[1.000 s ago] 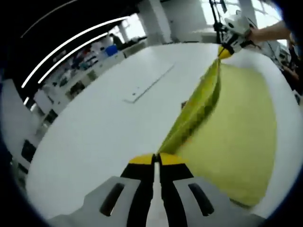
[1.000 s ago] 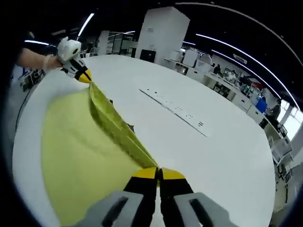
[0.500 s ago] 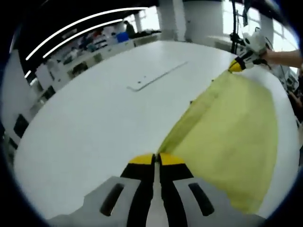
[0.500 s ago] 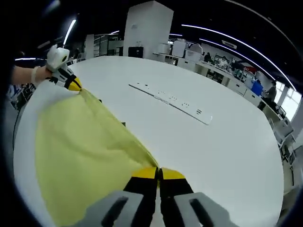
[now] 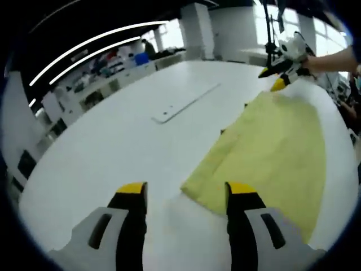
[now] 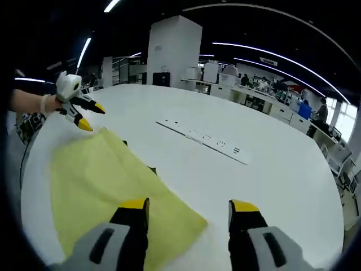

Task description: Fold the garment on the visible template until the final outline fits inside the template.

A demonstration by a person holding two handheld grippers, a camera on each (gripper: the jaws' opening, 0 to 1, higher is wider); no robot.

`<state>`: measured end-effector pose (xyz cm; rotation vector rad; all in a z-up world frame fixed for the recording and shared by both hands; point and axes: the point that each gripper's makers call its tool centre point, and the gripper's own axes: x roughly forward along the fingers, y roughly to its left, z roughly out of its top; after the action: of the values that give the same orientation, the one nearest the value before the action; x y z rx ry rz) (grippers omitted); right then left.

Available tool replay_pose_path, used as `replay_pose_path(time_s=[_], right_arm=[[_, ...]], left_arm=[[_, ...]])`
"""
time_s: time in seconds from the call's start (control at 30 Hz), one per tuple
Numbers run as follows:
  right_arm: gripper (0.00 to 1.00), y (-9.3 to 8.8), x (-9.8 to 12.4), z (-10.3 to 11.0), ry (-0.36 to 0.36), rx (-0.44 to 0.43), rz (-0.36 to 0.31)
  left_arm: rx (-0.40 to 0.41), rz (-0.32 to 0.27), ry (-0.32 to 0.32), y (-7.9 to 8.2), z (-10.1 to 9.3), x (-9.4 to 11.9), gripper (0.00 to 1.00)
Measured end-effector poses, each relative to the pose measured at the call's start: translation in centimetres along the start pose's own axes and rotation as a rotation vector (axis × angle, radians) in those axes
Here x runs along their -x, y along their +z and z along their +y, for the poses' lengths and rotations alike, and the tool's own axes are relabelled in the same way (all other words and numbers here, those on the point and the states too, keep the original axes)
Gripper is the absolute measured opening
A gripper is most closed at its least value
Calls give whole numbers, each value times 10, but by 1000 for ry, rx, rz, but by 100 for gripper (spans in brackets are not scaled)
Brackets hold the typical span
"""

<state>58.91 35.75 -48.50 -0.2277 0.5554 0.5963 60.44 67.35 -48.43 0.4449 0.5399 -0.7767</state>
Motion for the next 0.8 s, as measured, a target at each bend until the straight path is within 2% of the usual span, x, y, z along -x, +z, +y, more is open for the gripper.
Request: replay_pose_path(time_s=[0.1,0.27,0.37,0.8], right_arm=[[79,3,3,6,18,-22,-13],[91,4,7,14,43,-32,-12],[93,6,11,18,52,-31,-18],[90,5,40,26,46,-41,-25]], left_arm=[[41,-38,-27,8,-4,5,73],[79,-58,-44,12,-5,14,81],[107,-66,-57,13,-8,19,84],[161,-97,-64,11,-21,49,79]])
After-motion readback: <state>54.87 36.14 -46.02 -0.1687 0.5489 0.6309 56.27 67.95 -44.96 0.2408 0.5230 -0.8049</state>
